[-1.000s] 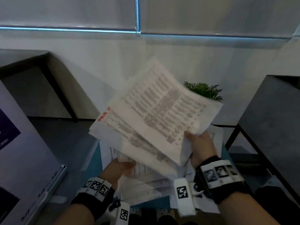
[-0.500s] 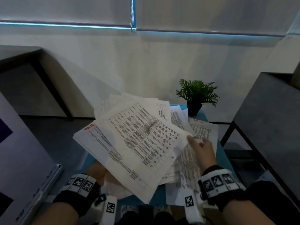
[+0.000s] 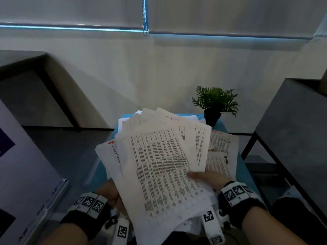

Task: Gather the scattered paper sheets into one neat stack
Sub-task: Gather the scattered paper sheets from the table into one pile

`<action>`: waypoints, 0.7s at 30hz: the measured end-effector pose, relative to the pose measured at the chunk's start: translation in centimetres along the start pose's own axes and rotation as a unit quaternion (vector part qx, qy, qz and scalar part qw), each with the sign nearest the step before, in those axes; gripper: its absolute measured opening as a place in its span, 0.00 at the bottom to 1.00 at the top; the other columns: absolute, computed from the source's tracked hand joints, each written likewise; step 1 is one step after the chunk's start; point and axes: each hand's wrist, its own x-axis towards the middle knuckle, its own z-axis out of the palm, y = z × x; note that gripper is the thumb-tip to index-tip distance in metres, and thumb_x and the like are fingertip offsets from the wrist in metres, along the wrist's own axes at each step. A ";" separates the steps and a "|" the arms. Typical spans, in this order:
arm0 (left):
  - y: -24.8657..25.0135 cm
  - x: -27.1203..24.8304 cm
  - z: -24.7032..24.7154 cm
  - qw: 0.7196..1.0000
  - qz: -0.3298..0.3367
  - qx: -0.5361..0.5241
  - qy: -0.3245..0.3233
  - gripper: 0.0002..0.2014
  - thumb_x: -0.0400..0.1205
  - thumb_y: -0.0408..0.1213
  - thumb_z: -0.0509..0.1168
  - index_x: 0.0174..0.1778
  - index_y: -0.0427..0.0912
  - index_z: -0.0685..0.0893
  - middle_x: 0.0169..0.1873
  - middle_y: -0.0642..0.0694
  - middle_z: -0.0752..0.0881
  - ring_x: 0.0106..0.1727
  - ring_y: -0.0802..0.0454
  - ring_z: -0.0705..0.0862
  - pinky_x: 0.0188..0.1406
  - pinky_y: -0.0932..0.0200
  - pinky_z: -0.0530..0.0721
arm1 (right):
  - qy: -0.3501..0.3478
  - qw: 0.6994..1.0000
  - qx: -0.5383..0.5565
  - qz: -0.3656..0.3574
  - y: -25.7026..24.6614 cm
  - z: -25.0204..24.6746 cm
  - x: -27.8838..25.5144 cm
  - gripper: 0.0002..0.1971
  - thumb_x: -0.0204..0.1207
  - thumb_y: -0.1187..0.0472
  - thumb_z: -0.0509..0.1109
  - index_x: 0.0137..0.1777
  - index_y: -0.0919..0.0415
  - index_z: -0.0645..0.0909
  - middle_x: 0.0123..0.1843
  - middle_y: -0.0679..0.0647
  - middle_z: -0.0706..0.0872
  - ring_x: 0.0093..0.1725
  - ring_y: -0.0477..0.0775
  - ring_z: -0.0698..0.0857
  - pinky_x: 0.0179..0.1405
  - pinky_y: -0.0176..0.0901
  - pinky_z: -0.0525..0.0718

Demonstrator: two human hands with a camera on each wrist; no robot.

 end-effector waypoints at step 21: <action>-1.4 1.8 -0.8 0.934 0.170 -0.240 0.205 0.16 0.74 0.28 0.73 0.55 0.44 0.82 0.45 0.46 0.87 0.48 0.46 0.84 0.57 0.48 0.80 | 0.126 0.983 0.054 -0.123 -1.1 2.5 0.3 0.17 0.77 0.55 0.70 0.64 0.58 0.76 0.62 0.59 0.85 0.57 0.58 0.85 0.61 0.57 0.82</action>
